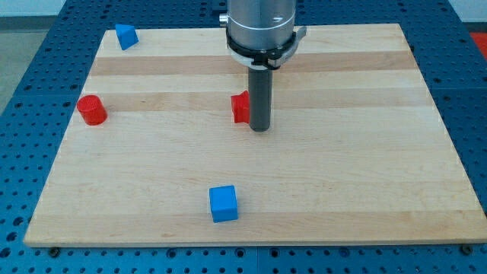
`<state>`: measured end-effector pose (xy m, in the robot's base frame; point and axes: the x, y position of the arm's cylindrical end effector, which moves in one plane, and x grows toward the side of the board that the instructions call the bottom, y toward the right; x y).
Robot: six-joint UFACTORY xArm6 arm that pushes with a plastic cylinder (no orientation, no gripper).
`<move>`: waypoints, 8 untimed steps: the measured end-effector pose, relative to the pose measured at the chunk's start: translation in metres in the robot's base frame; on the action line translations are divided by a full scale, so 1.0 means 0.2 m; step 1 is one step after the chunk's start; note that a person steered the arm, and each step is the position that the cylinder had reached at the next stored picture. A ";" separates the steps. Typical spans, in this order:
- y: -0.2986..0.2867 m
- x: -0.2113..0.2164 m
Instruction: Push the red star towards the red circle
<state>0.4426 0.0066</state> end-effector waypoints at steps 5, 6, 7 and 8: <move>0.00 -0.19; -0.06 -0.17; -0.12 -0.11; -0.24 -0.10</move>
<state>0.4229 -0.0418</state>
